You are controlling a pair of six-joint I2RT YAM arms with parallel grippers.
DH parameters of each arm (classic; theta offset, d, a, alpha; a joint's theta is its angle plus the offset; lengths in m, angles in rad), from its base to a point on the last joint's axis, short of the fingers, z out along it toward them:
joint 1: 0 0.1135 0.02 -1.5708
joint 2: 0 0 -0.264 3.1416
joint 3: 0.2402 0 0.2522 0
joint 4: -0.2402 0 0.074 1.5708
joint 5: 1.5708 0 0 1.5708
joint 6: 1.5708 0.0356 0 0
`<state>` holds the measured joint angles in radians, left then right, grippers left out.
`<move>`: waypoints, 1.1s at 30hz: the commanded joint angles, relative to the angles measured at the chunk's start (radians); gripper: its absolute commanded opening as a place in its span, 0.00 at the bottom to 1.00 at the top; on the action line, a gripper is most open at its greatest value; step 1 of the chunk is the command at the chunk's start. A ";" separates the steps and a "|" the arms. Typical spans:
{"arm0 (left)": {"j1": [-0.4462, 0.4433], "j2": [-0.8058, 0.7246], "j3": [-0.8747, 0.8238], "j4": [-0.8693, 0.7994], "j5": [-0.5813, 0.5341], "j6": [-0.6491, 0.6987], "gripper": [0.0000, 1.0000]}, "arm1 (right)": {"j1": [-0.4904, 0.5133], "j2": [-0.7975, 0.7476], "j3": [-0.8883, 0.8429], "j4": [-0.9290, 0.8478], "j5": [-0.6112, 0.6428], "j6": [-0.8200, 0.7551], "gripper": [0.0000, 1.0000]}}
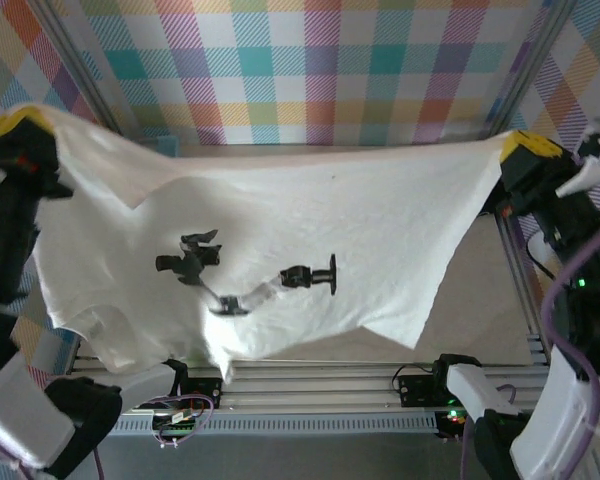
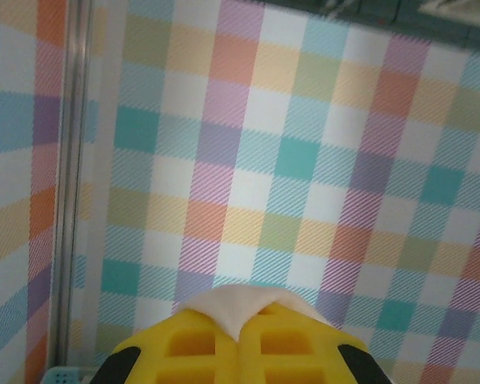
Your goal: Fold the inside-out t-shirt
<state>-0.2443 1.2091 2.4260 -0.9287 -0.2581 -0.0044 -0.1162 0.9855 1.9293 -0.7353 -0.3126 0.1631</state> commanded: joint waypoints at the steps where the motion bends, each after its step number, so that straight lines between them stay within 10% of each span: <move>1: 0.009 0.159 -0.012 0.064 -0.042 0.050 0.00 | 0.004 0.118 -0.049 0.091 0.026 -0.030 0.00; 13: 0.098 0.756 -0.053 0.298 0.065 0.011 0.09 | 0.092 0.787 -0.075 0.448 0.043 -0.017 0.08; 21: 0.108 1.154 0.541 -0.098 0.211 -0.080 0.54 | 0.162 1.281 0.556 -0.056 0.215 -0.101 0.45; 24: 0.072 0.974 0.211 -0.087 0.249 -0.110 0.56 | 0.209 1.071 0.166 -0.045 0.283 -0.079 0.52; 27: 0.038 0.572 -0.498 0.359 0.289 -0.173 0.62 | 0.250 0.787 -0.325 0.078 0.313 -0.009 0.57; 33: 0.012 0.197 -1.031 0.488 0.291 -0.287 0.63 | 0.365 0.429 -0.888 -0.023 0.342 0.196 0.59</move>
<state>-0.2295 1.4876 1.5478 -0.5858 0.0181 -0.2062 0.2249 1.4670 1.1866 -0.6891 -0.0166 0.2283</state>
